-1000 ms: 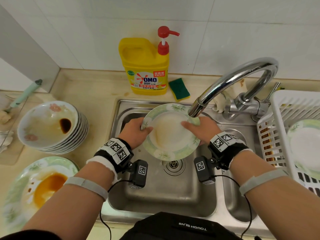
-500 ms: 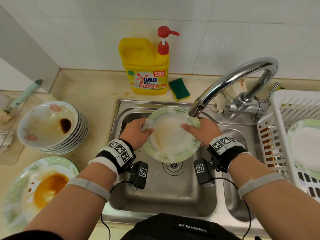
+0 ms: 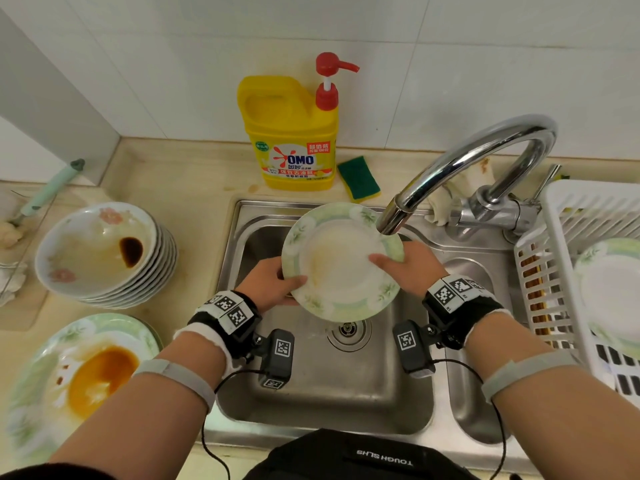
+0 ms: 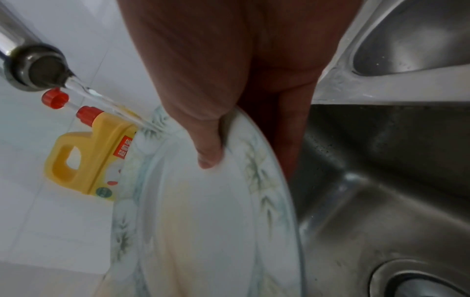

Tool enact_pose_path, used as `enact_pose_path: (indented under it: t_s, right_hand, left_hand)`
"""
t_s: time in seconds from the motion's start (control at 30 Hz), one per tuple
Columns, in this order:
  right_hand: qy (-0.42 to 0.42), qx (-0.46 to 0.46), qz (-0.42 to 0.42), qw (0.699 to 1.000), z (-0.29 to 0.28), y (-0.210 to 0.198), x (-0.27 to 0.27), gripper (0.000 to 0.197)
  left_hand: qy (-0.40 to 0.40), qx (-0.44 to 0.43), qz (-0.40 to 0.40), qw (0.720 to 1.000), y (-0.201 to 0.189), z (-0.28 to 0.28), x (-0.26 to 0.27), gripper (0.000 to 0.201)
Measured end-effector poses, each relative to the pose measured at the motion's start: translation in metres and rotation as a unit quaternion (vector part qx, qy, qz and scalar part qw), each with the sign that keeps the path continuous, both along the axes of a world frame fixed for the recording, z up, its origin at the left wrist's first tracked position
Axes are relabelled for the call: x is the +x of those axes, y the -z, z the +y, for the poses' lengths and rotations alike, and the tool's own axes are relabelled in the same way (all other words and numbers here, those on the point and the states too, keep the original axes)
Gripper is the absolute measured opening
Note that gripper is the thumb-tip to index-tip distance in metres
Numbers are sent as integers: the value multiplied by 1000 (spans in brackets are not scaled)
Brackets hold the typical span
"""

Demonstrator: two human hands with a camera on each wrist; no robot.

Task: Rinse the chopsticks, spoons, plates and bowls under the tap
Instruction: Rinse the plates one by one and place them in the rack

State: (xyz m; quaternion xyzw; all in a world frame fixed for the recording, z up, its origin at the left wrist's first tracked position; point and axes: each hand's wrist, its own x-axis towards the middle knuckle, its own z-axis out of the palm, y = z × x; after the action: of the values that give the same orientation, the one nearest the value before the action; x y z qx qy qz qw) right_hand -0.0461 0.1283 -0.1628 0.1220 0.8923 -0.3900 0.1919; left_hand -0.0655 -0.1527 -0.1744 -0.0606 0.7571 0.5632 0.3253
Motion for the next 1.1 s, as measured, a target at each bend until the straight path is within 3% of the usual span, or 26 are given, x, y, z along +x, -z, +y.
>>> enact_pose_path:
  t_s: [0.17,0.3,0.47,0.57,0.73,0.87,1.0,1.1]
  right_hand:
    - [39,-66,-46,996,1,0,2,25]
    - [20,22,-33,999,4,-7,-4,24]
    - [30,84,-44,995,-3,-16,-9,45]
    - [11,89,-33,995,-2,-15,-8,45]
    - [-34,65,-29,997,-1,-13,-6,28]
    - [-5,69,-24,997,-3,-11,-8,32]
    - [13,89,-33,995,-3,-9,-9,49]
    - [-13,92,-43,995,0,-4,-8,40]
  left_hand:
    - [5,17,38,999,-3,2,0,23]
    - [67,-39,106,991,-8,3,-7,19]
    - [86,-79,134,984,-10,6,-10,18]
    - [79,-90,132,984,-8,7,-11,18]
    - [80,-112,150,979,-4,3,-14,21]
    - [83,-135,167,973,-3,4,-16,18]
    - [87,-138,176,971,-3,6,-17,17]
    - [84,-150,181,968,-2,7,-19,14]
